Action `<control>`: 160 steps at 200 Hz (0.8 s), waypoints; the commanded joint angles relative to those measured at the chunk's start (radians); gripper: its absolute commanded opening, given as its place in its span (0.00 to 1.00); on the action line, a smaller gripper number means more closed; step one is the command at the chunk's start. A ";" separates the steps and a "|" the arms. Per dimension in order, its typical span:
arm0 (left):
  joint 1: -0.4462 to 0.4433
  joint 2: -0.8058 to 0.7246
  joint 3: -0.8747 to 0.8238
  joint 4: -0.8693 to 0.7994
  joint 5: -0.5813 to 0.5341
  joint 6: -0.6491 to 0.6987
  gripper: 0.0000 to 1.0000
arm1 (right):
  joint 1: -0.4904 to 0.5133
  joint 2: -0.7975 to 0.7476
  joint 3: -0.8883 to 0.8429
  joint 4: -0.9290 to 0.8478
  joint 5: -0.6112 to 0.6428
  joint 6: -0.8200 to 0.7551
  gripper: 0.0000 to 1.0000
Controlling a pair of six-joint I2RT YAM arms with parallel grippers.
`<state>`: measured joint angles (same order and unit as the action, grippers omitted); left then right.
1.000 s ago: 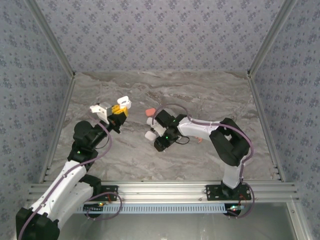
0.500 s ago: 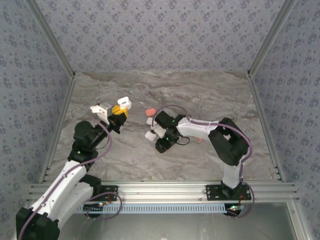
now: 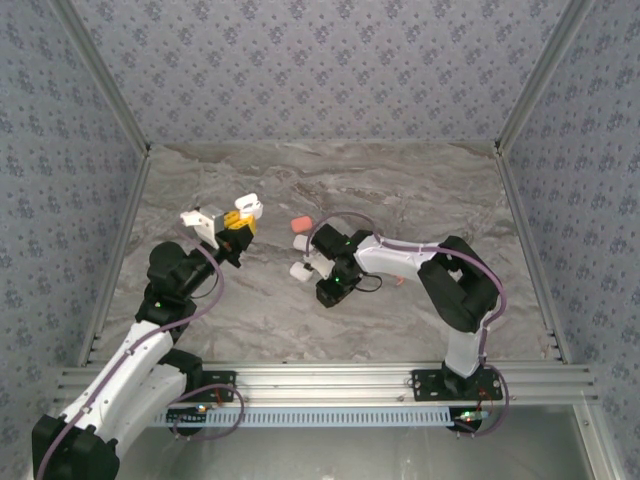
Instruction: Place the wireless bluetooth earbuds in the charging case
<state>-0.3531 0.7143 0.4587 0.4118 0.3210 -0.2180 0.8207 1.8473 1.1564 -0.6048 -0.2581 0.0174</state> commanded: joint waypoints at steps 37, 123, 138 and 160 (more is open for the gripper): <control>0.008 -0.002 0.020 -0.001 0.018 0.012 0.00 | -0.005 -0.080 -0.030 -0.002 0.023 0.005 0.17; -0.082 0.125 0.056 0.118 0.123 -0.024 0.00 | -0.076 -0.480 -0.093 0.163 0.168 0.012 0.17; -0.130 0.166 0.080 0.138 0.135 0.000 0.00 | -0.085 -0.547 -0.085 0.196 0.197 -0.002 0.17; -0.182 0.226 0.140 0.123 0.171 0.050 0.00 | -0.096 -0.628 -0.064 0.245 0.229 -0.029 0.17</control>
<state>-0.4896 0.9005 0.4923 0.4683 0.4278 -0.2253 0.7368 1.2968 1.0695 -0.4313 -0.0963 0.0242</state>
